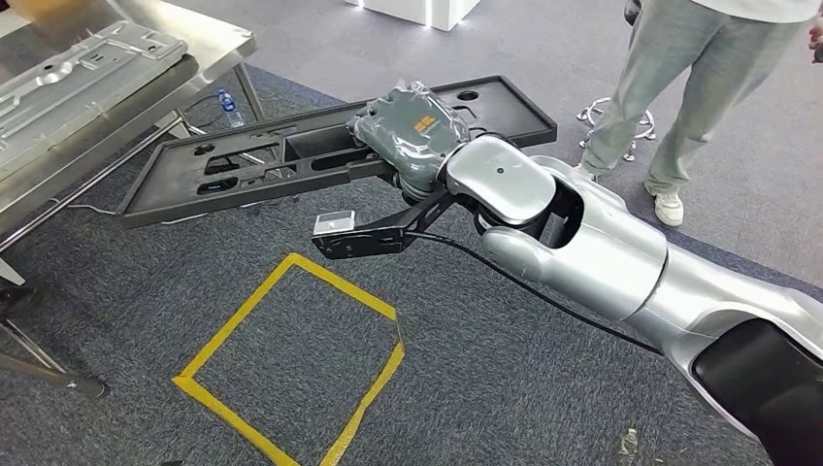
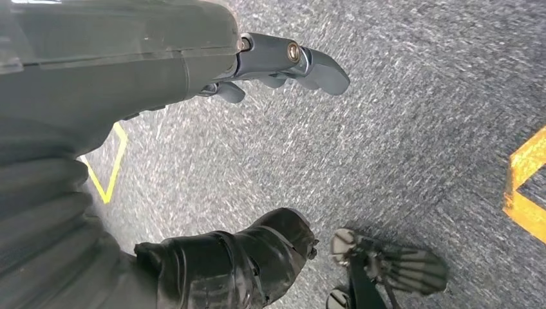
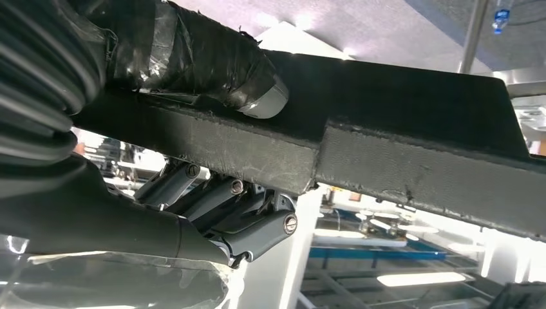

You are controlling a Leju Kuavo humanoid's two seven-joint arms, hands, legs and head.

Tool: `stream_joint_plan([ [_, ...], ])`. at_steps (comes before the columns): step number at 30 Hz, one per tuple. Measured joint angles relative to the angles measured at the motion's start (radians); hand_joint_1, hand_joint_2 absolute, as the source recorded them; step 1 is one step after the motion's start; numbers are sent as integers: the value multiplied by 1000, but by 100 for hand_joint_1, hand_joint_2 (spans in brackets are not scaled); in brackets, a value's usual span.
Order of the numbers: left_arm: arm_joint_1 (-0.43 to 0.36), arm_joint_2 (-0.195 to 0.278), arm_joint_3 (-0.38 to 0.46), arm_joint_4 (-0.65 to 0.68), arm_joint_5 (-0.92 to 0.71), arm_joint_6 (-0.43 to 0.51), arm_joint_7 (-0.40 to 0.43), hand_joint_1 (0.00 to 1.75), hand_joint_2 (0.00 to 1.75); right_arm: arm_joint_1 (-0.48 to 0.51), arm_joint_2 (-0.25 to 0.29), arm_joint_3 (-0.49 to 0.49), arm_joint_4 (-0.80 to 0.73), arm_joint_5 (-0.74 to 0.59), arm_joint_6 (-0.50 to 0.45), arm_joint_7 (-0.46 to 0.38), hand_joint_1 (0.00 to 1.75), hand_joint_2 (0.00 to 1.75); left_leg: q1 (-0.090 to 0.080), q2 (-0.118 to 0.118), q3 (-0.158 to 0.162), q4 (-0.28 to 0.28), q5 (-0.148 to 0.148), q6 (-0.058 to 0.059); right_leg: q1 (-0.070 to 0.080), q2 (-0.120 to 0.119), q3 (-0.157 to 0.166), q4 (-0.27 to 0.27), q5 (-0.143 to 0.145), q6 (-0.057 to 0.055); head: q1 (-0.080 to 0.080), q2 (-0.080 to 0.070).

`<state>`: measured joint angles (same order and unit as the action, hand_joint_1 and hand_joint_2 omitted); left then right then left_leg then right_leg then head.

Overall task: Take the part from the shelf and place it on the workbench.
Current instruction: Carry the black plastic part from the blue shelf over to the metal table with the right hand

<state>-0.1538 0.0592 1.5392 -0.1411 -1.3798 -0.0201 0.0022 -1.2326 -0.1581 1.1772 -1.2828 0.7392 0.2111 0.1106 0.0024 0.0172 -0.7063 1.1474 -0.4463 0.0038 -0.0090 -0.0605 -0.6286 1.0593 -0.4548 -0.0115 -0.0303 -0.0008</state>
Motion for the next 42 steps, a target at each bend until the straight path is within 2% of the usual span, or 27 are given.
stream_joint_plan([
  [2,-3,0,0,0,0,0,1,0,175,-1,2,0,2,1,0,0,175,175,-16,29,54,-99,22,11,4,-18,6,-7,0,3,0,0],
  [3,-4,0,0,0,1,0,1,0,175,-2,3,0,2,1,0,0,175,175,-23,35,61,-115,18,14,5,-26,8,-12,1,5,0,0],
  [5,-2,1,0,0,1,1,1,0,175,-2,6,0,3,1,0,-1,175,175,-24,21,68,-132,24,21,6,-40,12,-18,1,12,0,0],
  [7,2,2,0,0,2,0,2,0,175,-4,9,0,4,2,-1,-1,175,175,-18,4,82,-153,33,30,3,-11,6,5,-18,19,1,0],
  [8,0,2,0,0,2,0,3,0,175,-5,10,0,5,2,-1,-1,175,175,-14,-4,89,-160,36,34,2,14,-13,47,-41,21,2,0],
  [10,-5,1,0,0,2,0,3,0,175,-3,10,0,7,3,-2,-1,175,175,-13,-23,90,-161,37,40,0,52,-76,173,-94,23,2,0],
  [11,-6,1,0,0,1,0,3,0,175,1,10,0,7,3,-2,0,175,175,-13,-35,89,-159,36,41,0,58,-105,225,-107,25,2,0],
  [12,-6,0,0,0,1,0,3,0,175,5,10,0,8,3,-2,0,175,175,-12,-48,89,-155,34,40,-1,59,-121,245,-102,27,2,0],
  [13,-5,0,0,0,1,0,4,0,175,8,10,0,9,3,-1,1,175,175,-10,-61,88,-150,31,38,-2,60,-116,228,-80,29,2,0],
  [14,-4,0,0,0,0,0,4,0,175,9,10,0,10,3,-1,2,175,175,-8,-75,87,-142,27,34,-5,64,-94,176,-44,31,2,0],
  [16,-3,1,0,0,0,1,6,0,175,9,10,0,10,3,-1,3,175,175,-4,-99,78,-119,14,22,-14,98,-39,60,3,35,2,0],
  [18,-4,3,0,0,-1,2,7,0,175,11,10,0,11,3,-1,3,175,175,-1,-120,62,-102,9,11,-16,123,-18,16,6,32,1,0],
  [20,-1,4,0,0,-2,3,8,0,175,13,11,0,11,3,-1,3,175,175,3,-137,52,-102,13,2,-12,108,-18,14,7,22,1,0],
  [21,2,4,0,0,-3,3,8,0,175,14,12,0,11,3,-1,4,175,175,3,-129,49,-99,11,-2,-13,99,-16,11,8,16,0,0],
  [23,4,4,0,0,-8,3,7,0,175,12,15,0,11,4,-2,6,175,175,1,-82,25,-52,-16,-13,-16,79,-11,3,11,5,-7,0],
  [25,1,3,0,0,-15,2,5,0,175,12,16,0,13,5,-2,6,175,175,4,-35,-31,61,-67,-24,-14,57,-8,-3,12,0,-15,0],
  [27,-1,0,0,0,-19,-1,3,0,175,15,16,0,15,6,0,6,175,175,9,-24,-78,148,-90,-28,-12,34,-6,-4,10,-2,-16,0],
  [28,0,-2,0,0,-20,-3,3,0,175,17,17,0,16,6,0,5,175,175,9,-22,-77,145,-78,-27,-11,24,-5,-4,9,-3,-17,0],
  [30,2,-4,0,0,-21,-3,2,0,175,17,17,0,17,7,1,6,175,175,6,-8,-23,38,-14,-18,-8,4,1,-5,5,-2,-17,0],
  [32,0,-4,0,0,-20,-3,1,0,175,16,17,0,17,8,1,6,175,175,-9,34,43,-85,24,-3,-4,-15,8,-10,2,1,-17,0],
  [33,-1,-4,0,0,-20,-3,1,0,175,15,17,0,18,8,1,6,175,175,-17,49,59,-118,29,4,-2,-24,11,-14,2,5,-16,0],
  [34,-2,-4,0,0,-20,-3,0,0,175,15,18,0,18,8,2,6,175,175,-23,52,63,-129,25,8,-1,-33,14,-18,2,9,-16,0],
  [35,-2,-4,0,0,-20,-3,0,0,175,15,18,0,18,8,2,6,175,175,-25,41,64,-135,27,12,0,-42,17,-21,1,14,-17,0],
  [37,2,-5,0,0,-20,-3,0,0,175,14,18,0,18,8,2,6,175,175,-17,20,76,-150,35,19,-1,-33,19,-13,-9,24,-15,0],
  [38,2,-5,0,0,-19,-3,0,0,175,13,18,0,19,8,2,6,175,175,-13,10,83,-158,39,24,-1,-11,7,16,-26,27,-14,0],
  [40,-1,-6,0,0,-19,-3,0,0,175,12,18,0,20,8,2,6,175,175,-9,-11,89,-164,41,31,-1,39,-49,130,-79,29,-11,0],
  [42,-5,-8,0,0,-19,-3,1,0,175,17,18,0,22,8,2,5,175,175,-9,-35,89,-160,39,35,-1,57,-112,241,-112,32,-10,0],
])
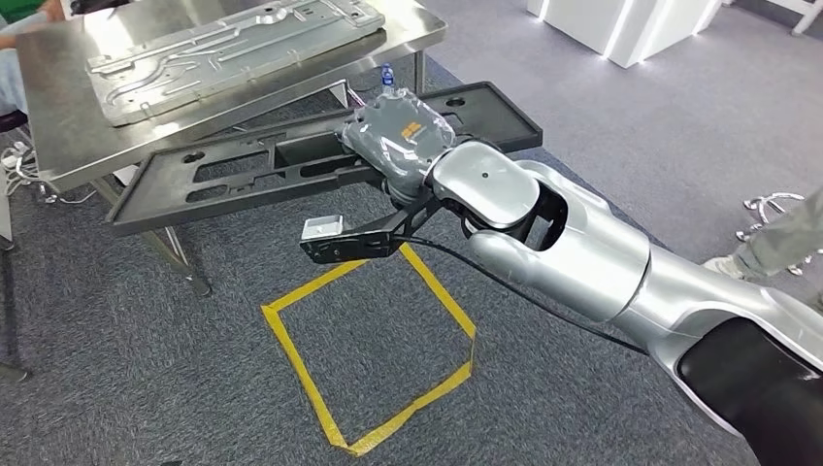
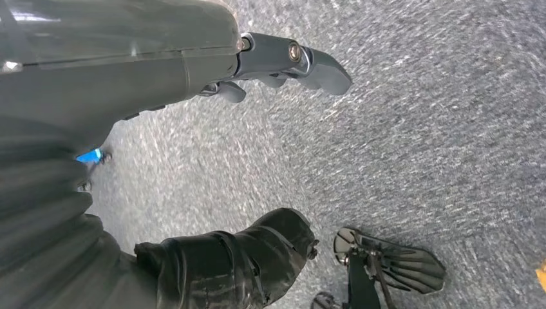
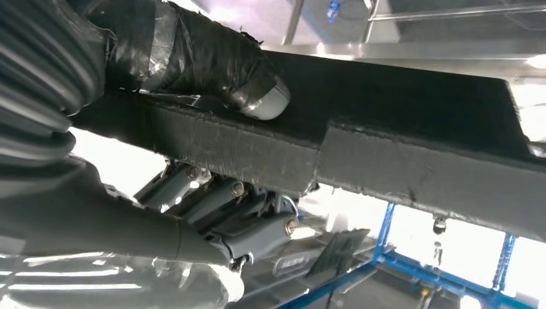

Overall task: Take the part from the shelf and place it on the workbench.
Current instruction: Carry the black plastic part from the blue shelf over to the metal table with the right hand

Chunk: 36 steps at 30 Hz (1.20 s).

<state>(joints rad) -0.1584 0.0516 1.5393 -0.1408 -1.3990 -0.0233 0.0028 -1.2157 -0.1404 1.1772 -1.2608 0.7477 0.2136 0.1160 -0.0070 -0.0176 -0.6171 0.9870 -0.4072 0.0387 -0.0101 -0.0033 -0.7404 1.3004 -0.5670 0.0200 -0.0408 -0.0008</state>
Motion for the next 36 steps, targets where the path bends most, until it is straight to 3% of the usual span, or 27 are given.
stream_joint_plan([
  [1,0,-1,0,0,0,0,1,0,175,3,0,0,1,0,0,0,175,175,0,-13,0,3,-2,0,-1,2,-13,14,8,2,0,0],
  [2,1,-2,0,0,1,0,2,0,175,4,0,0,2,0,0,0,175,175,2,-27,0,8,-4,-1,-3,4,-7,-11,34,4,0,0],
  [4,4,-2,0,0,1,0,4,0,175,2,0,0,3,0,1,0,175,175,5,-54,-4,23,-14,-10,-11,25,40,-124,102,7,0,0],
  [6,4,-2,0,0,1,0,4,0,175,0,0,0,4,0,1,0,175,175,7,-69,-10,37,-21,-18,-18,55,74,-203,136,9,1,0],
  [10,2,-2,0,0,1,1,5,0,175,-4,1,0,5,0,2,-2,175,175,6,-81,-25,53,-27,-25,-22,76,82,-220,128,7,-4,0],
  [12,5,-3,0,0,1,2,6,0,175,-7,4,0,5,-2,4,-3,175,175,9,-93,-41,69,-32,-36,-23,60,89,-229,122,-7,-9,0],
  [14,10,-4,0,0,0,3,8,0,175,-8,8,0,6,-7,3,-3,175,175,12,-60,-69,118,-60,-51,-23,34,96,-234,123,-22,-16,0],
  [16,6,-4,0,0,-1,5,8,0,175,-7,8,0,6,-15,1,-3,175,175,14,-7,-129,236,-111,-63,-22,18,100,-236,120,-26,-22,0],
  [18,4,-5,0,0,0,9,11,0,175,-3,8,0,7,-20,-2,-5,175,175,20,11,-173,315,-127,-69,-22,5,103,-237,116,-26,-22,0],
  [19,5,-5,0,0,1,11,12,0,175,-2,8,0,7,-21,-3,-5,175,175,22,13,-170,302,-108,-69,-22,0,105,-237,115,-26,-23,0],
  [22,6,-3,0,0,8,22,16,0,175,-3,8,0,7,-20,-8,-4,175,175,19,17,-77,116,-21,-60,-21,-9,115,-240,109,-20,-22,0],
  [24,4,-2,0,0,6,29,13,0,175,-4,8,0,7,-18,-11,-3,175,175,11,19,-39,45,-8,-50,-19,-11,120,-248,109,-10,-22,0],
  [28,7,-2,0,0,-6,36,-3,0,175,-6,8,0,9,-17,-12,-2,175,175,10,18,-17,15,-2,-29,-16,-11,125,-249,101,11,-19,0],
  [29,7,-2,0,0,-9,37,-5,0,175,-9,8,0,9,-17,-12,-2,175,175,12,18,-8,6,1,-22,-14,-8,110,-215,82,12,-16,0],
  [31,5,-2,0,0,-11,36,-6,0,175,-16,7,0,13,-16,-8,-3,175,175,13,17,0,0,0,-12,-10,-2,48,-93,29,10,-11,0],
  [33,4,-2,0,0,-11,35,-6,0,175,-19,7,0,21,-18,-3,-4,175,175,8,14,1,4,-4,-7,-7,1,-11,2,9,7,-10,0],
  [34,4,-3,0,0,-11,35,-6,0,175,-20,7,0,24,-19,-2,-5,175,175,7,11,1,8,-8,-6,-6,1,-17,0,26,4,-10,0],
  [36,5,-3,0,0,-11,35,-6,0,175,-26,7,0,29,-21,-1,-6,175,175,6,4,1,20,-17,-9,-5,2,28,-111,97,-3,-9,0],
])
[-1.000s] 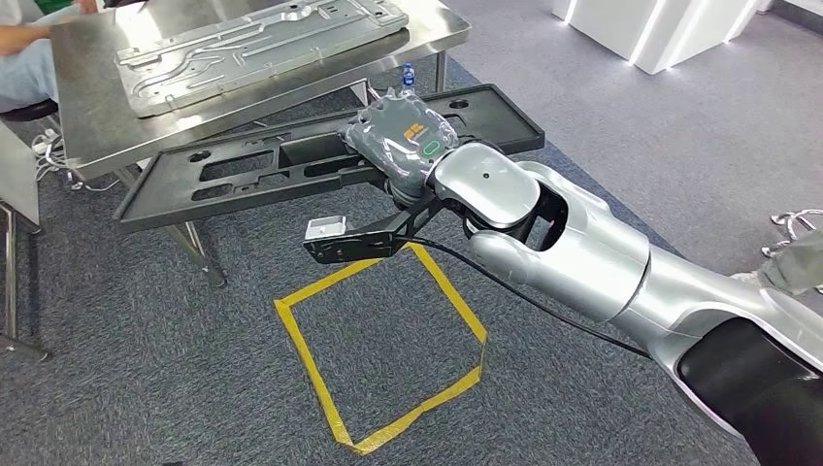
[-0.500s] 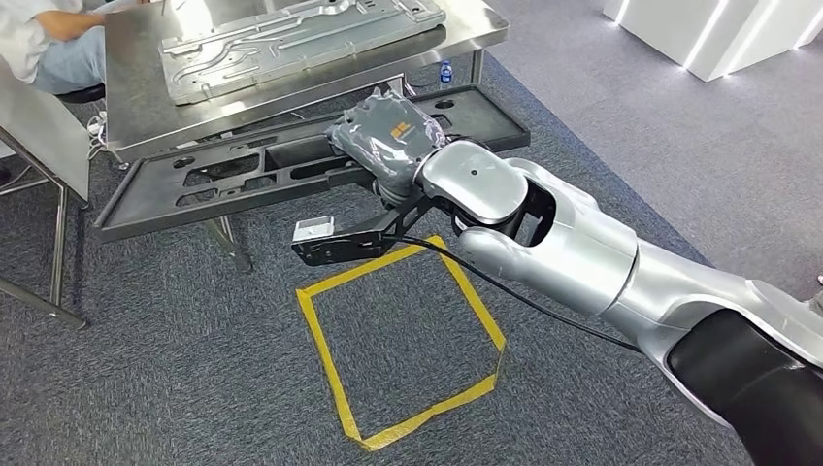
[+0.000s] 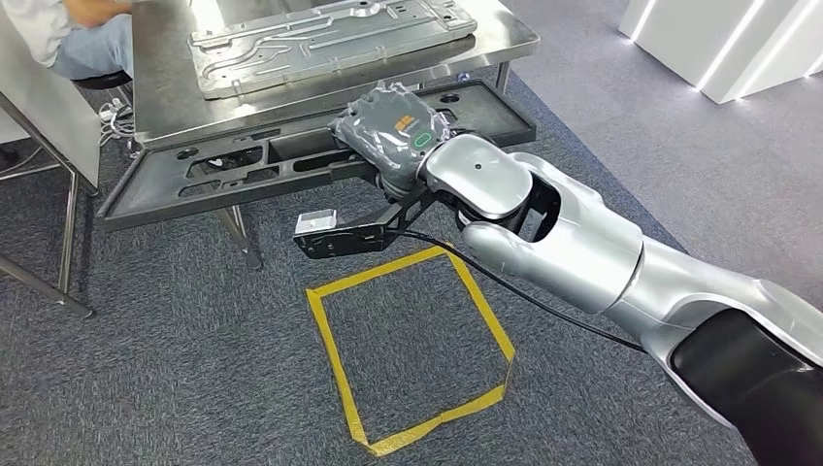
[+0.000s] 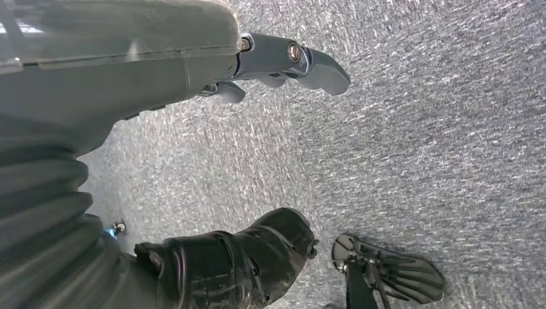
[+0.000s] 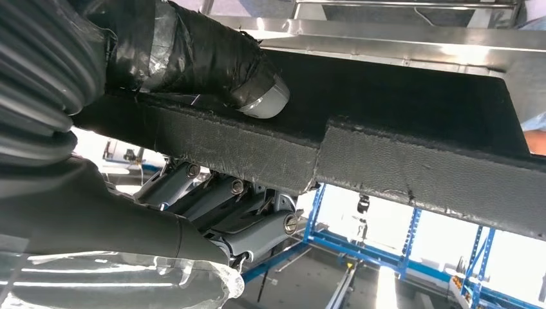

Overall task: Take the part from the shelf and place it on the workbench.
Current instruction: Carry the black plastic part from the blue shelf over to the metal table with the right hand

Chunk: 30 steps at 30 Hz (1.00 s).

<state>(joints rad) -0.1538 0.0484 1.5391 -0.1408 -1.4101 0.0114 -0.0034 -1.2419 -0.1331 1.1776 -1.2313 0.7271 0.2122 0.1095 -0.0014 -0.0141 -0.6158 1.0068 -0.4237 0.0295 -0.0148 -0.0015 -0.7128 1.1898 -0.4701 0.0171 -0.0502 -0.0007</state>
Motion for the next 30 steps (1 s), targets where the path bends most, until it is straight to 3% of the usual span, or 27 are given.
stream_joint_plan([
  [2,0,0,0,0,0,0,0,0,175,-10,0,0,5,0,0,0,175,175,-3,-7,-6,15,-10,-8,3,2,53,-112,41,-7,0,0],
  [3,1,0,0,0,0,0,0,0,175,-14,1,0,7,-1,0,-1,175,175,-4,-8,-9,20,-13,-12,6,3,65,-137,45,-10,-1,0],
  [6,2,0,0,0,0,0,2,0,175,-25,2,0,14,-4,10,0,175,175,-2,-9,-11,21,-16,-26,6,2,70,-147,46,-21,-1,0],
  [8,2,-1,0,0,0,2,6,0,175,-43,5,0,22,-14,31,-1,175,175,-1,-5,-25,56,-41,-39,-2,0,76,-156,49,-30,-4,0],
  [11,1,0,0,0,-5,26,9,0,175,-86,12,0,54,-40,81,-3,175,175,10,3,-108,224,-117,-60,-7,-2,79,-159,49,-33,-9,0],
  [12,2,0,0,0,-7,36,10,0,175,-99,14,0,70,-48,98,-4,175,175,13,5,-132,269,-128,-64,-7,-3,79,-159,48,-33,-9,0],
  [13,3,0,0,0,-7,43,10,0,175,-112,16,0,89,-56,111,-4,175,175,16,7,-141,280,-121,-67,-7,-3,79,-159,48,-33,-9,0],
  [14,3,-1,0,0,-7,46,11,0,175,-125,18,1,107,-62,118,-5,175,175,18,8,-129,251,-95,-67,-7,-3,79,-159,47,-32,-9,0],
  [17,3,-1,0,0,-5,56,14,0,175,-170,20,1,159,-73,120,-8,175,175,15,9,-36,56,-10,-56,-6,-4,82,-160,46,-26,-9,0],
  [19,3,-1,0,0,-5,62,19,0,175,-194,20,1,191,-76,118,-8,175,175,7,9,-6,0,-2,-44,-6,-4,83,-164,47,-15,-9,0],
  [21,4,-1,0,0,-7,68,23,0,175,-203,19,1,218,-78,117,-8,175,175,6,8,-1,-8,2,-31,-6,-4,86,-170,48,-2,-8,0],
  [23,4,-2,0,0,-10,73,25,0,175,-206,18,2,236,-79,113,-6,175,175,10,9,10,-23,8,-18,-5,-2,75,-144,29,5,-4,0],
  [26,2,-2,0,0,-14,76,25,0,175,-208,18,4,257,-81,106,-2,175,175,9,11,16,-29,9,-4,-2,1,-10,30,-52,7,2,0],
  [27,2,-2,0,0,-14,76,25,0,175,-205,18,6,263,-81,105,-1,175,175,8,11,16,-27,7,-2,-3,1,-40,85,-67,8,2,0],
  [28,2,-3,0,0,-15,76,25,0,175,-203,18,9,268,-81,105,-1,175,175,8,11,16,-24,4,-2,-3,1,-54,107,-64,9,2,0],
  [30,2,-3,0,0,-15,76,25,0,175,-200,18,16,277,-81,105,0,175,175,9,7,16,-12,-5,-5,-6,0,-29,43,-11,9,3,0],
])
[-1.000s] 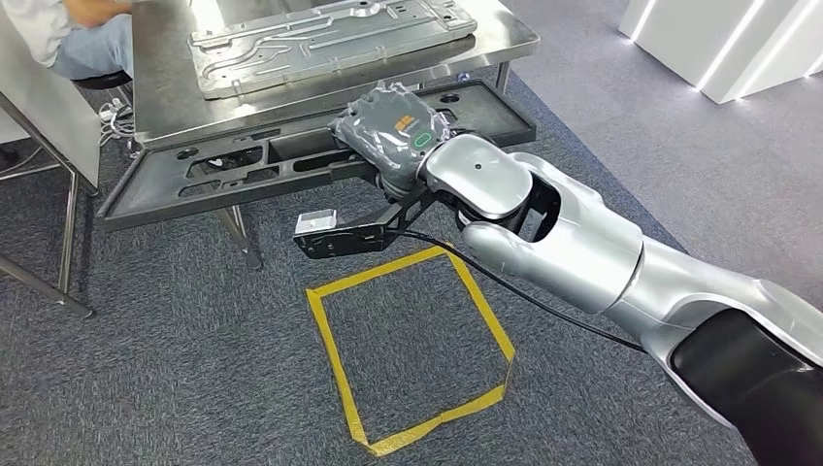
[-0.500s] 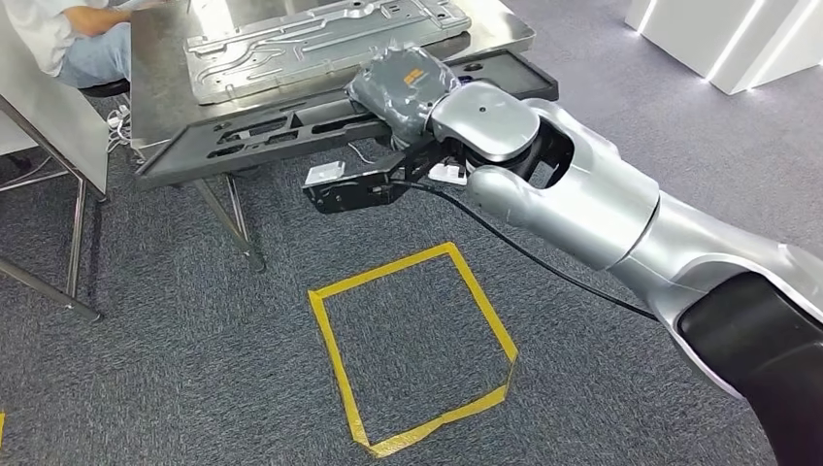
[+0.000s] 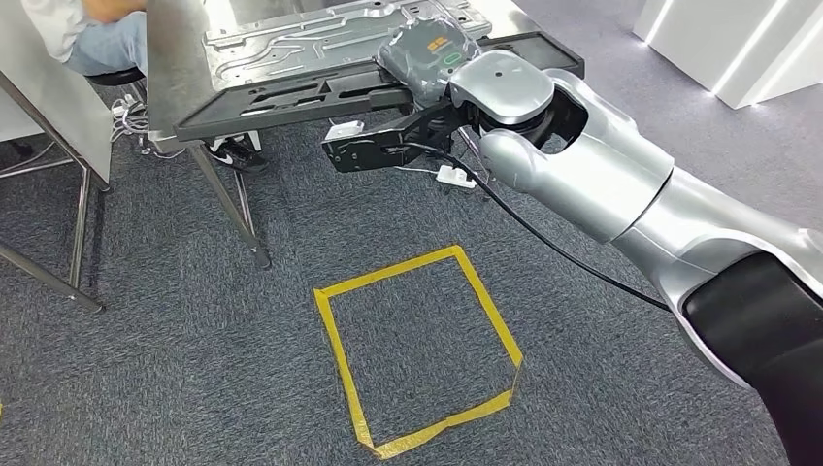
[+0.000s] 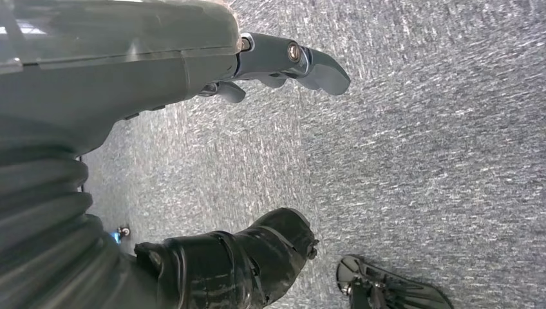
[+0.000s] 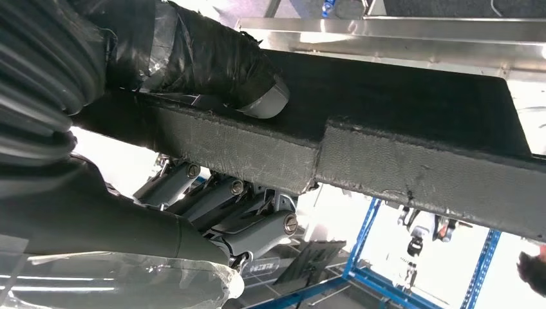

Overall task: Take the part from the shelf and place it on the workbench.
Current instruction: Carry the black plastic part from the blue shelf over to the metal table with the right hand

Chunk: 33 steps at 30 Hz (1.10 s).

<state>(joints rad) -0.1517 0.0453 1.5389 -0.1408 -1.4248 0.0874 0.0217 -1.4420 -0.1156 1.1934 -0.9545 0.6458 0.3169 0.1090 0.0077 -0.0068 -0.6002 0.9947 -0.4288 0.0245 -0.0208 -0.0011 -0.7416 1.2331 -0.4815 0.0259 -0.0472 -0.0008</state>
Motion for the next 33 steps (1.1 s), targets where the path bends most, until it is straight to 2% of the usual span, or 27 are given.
stream_joint_plan([
  [1,1,0,0,0,0,0,0,0,175,-1,0,2,4,0,-1,0,175,175,1,-2,-1,9,-7,-4,-1,0,30,-66,29,-1,0,0],
  [3,0,0,0,0,-1,1,0,0,175,-3,1,2,8,0,-3,1,175,175,-2,-7,-10,31,-20,-16,0,2,76,-158,55,-6,-1,0],
  [4,0,0,0,0,-2,1,-1,0,175,-4,1,2,10,-1,-4,1,175,175,-2,-9,-13,38,-24,-20,2,3,85,-175,54,-9,-2,0],
  [7,0,-1,0,0,-4,1,-2,0,175,-6,2,5,18,-3,-5,2,175,175,1,-9,-16,39,-28,-32,4,5,87,-178,54,-24,-2,0],
  [9,1,-1,0,0,-6,0,-2,0,175,-9,2,7,23,-3,-7,4,175,175,2,-4,-31,73,-52,-43,-2,5,92,-185,56,-33,-6,0],
  [10,0,0,0,0,-7,0,-1,0,175,-10,3,8,25,-3,-8,4,175,175,4,-2,-49,112,-73,-48,-4,5,94,-187,56,-35,-8,0],
  [12,0,0,0,0,-8,0,-1,0,175,-9,3,9,28,-3,-11,4,175,175,6,0,-114,235,-124,-57,-5,5,96,-189,55,-39,-11,0],
  [13,0,0,0,0,-8,-1,0,0,175,-8,4,10,31,-3,-12,3,175,175,7,1,-143,284,-136,-59,-4,5,97,-189,55,-40,-11,0],
  [14,1,0,0,0,-9,-3,1,0,175,-7,5,13,34,-2,-14,3,175,175,8,1,-160,306,-132,-59,-3,5,97,-189,54,-41,-11,0],
  [15,1,0,0,0,-9,-5,2,0,175,-6,7,15,38,-1,-17,2,175,175,7,1,-157,286,-108,-57,-2,5,98,-189,53,-41,-11,0],
  [17,1,3,0,0,-9,-9,3,0,175,-6,15,19,47,3,-27,2,175,175,5,1,-103,156,-33,-46,-1,6,102,-190,50,-40,-10,0],
  [18,0,5,0,0,-9,-11,3,0,175,-6,19,19,52,5,-34,2,175,175,1,1,-71,91,-7,-39,0,6,104,-191,50,-37,-10,0],
  [19,-1,7,0,-1,-9,-14,4,0,175,-6,24,19,57,7,-41,2,175,175,-3,1,-48,45,7,-33,1,7,104,-193,50,-34,-10,0],
  [20,-2,9,0,-1,-9,-15,4,0,175,-6,29,19,63,9,-46,1,175,175,-8,1,-38,23,9,-28,1,6,104,-195,50,-29,-10,0],
  [23,-1,15,0,-1,-10,-17,5,0,175,-3,40,19,77,13,-52,-1,175,175,-9,1,-25,4,13,-16,0,5,109,-202,50,-12,-9,0],
  [24,-1,16,0,-1,-10,-18,5,0,175,-4,43,19,82,15,-54,-3,175,175,-6,2,-18,-5,16,-11,1,5,105,-190,40,-8,-7,0],
  [25,-1,16,0,-1,-12,-18,5,0,175,-6,47,19,89,19,-59,-6,175,175,-4,2,-12,-14,20,-5,2,5,91,-156,19,-6,-4,0],
  [28,-3,16,-1,-1,-18,-20,4,0,175,-5,62,20,115,32,-80,-20,175,175,-4,3,-8,-15,19,3,3,5,1,25,-59,-4,2,0],
  [29,-3,16,-1,-1,-20,-20,4,0,175,-3,67,21,124,35,-84,-26,175,175,-4,2,-8,-12,17,4,2,5,-18,60,-64,-3,2,0],
  [30,-3,16,-1,-1,-20,-21,3,0,175,-1,72,23,131,37,-86,-31,175,175,-4,1,-9,-8,14,4,2,4,-19,58,-51,-3,2,0],
  [31,-2,16,-1,-1,-21,-22,2,0,175,0,75,24,137,40,-87,-34,175,175,-4,0,-9,-3,11,2,1,4,-1,18,-23,-4,3,0],
  [33,-1,16,-1,-1,-21,-22,-1,0,175,-2,83,26,148,44,-88,-37,175,175,-6,-4,-13,14,0,-6,1,4,63,-111,33,-8,3,0],
])
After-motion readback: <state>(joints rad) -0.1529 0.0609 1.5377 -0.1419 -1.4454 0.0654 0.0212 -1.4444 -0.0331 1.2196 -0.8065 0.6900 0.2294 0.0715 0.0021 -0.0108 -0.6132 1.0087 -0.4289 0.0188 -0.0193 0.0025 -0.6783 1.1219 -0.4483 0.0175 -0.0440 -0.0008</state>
